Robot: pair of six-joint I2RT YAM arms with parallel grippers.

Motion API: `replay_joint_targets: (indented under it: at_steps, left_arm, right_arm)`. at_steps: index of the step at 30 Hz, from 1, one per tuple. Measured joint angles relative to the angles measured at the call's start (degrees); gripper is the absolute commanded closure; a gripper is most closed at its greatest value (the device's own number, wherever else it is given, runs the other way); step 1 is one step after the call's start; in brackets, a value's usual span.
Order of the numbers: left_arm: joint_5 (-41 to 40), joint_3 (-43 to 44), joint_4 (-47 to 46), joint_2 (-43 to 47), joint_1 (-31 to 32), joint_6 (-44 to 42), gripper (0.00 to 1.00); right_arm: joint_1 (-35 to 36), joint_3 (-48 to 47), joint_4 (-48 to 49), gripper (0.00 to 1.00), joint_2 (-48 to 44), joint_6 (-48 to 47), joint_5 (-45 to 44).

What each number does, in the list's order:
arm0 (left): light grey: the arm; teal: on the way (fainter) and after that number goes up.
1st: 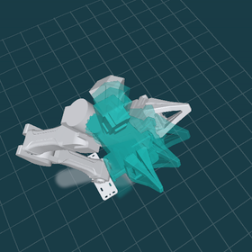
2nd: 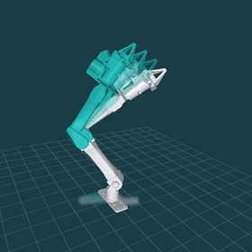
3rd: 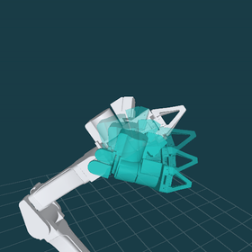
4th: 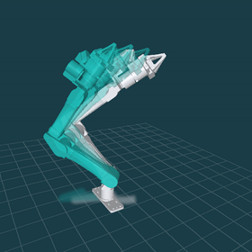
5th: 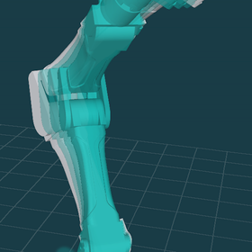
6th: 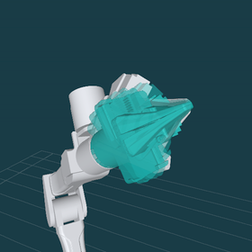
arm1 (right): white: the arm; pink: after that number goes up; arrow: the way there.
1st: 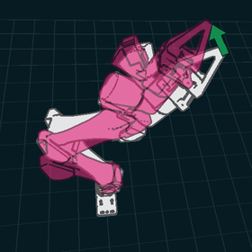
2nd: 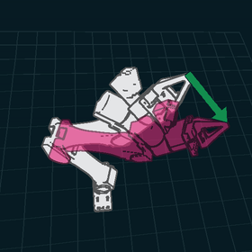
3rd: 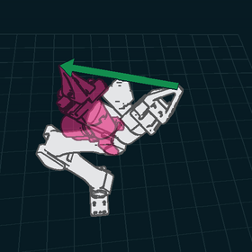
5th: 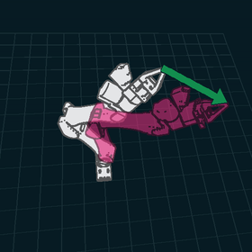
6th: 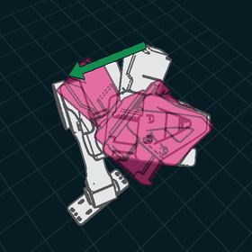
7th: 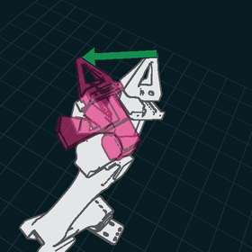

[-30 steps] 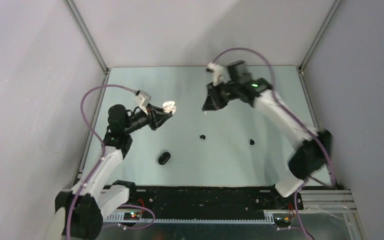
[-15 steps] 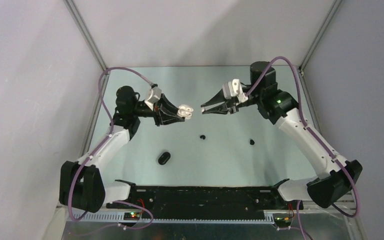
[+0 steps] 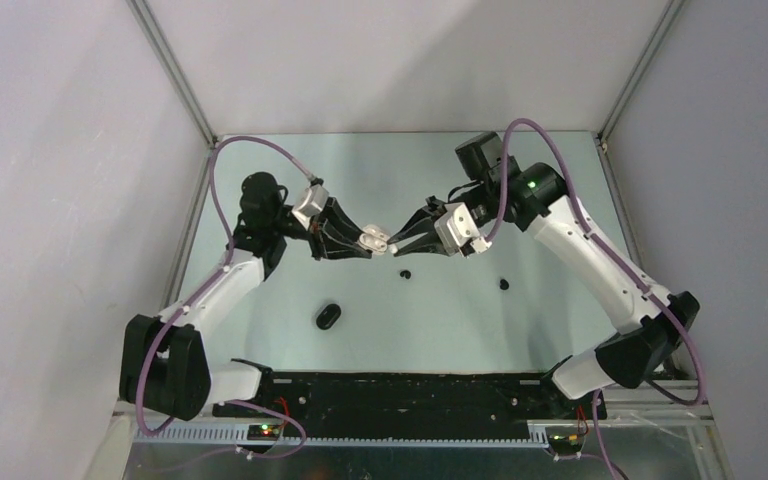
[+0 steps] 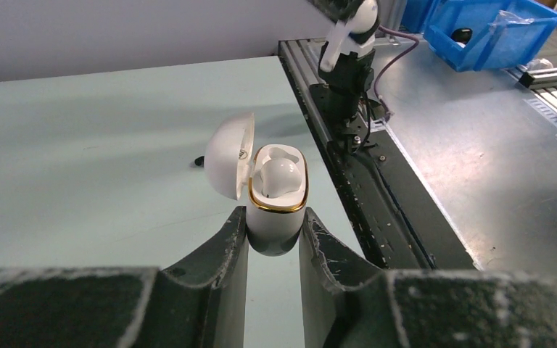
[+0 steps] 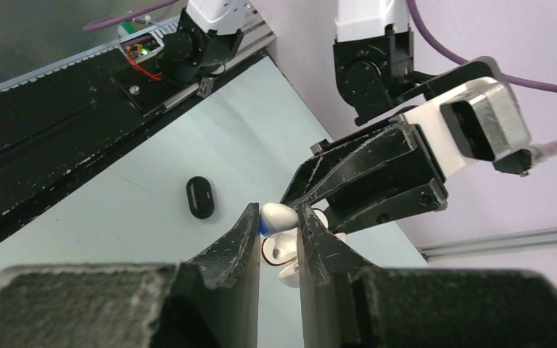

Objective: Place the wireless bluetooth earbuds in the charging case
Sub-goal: Place the earbud in the charging case.

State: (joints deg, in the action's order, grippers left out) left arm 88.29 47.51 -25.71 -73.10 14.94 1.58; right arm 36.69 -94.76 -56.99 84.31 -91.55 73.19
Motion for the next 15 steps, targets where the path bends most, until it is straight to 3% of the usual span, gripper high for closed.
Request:
replay_joint_targets:
  at_steps: [8,15]
  left_arm:
    - [0.5,-0.04,-0.24,0.02,0.7,-0.13,1.0]
    - [0.46,-1.6,-0.35,1.53,0.74,-2.19,1.0]
  right_arm:
    - [1.51,-1.38,-5.99,0.93,3.8,-7.02,-1.01]
    - [2.51,-1.38,-5.66,0.94,4.31,-6.12,-2.21]
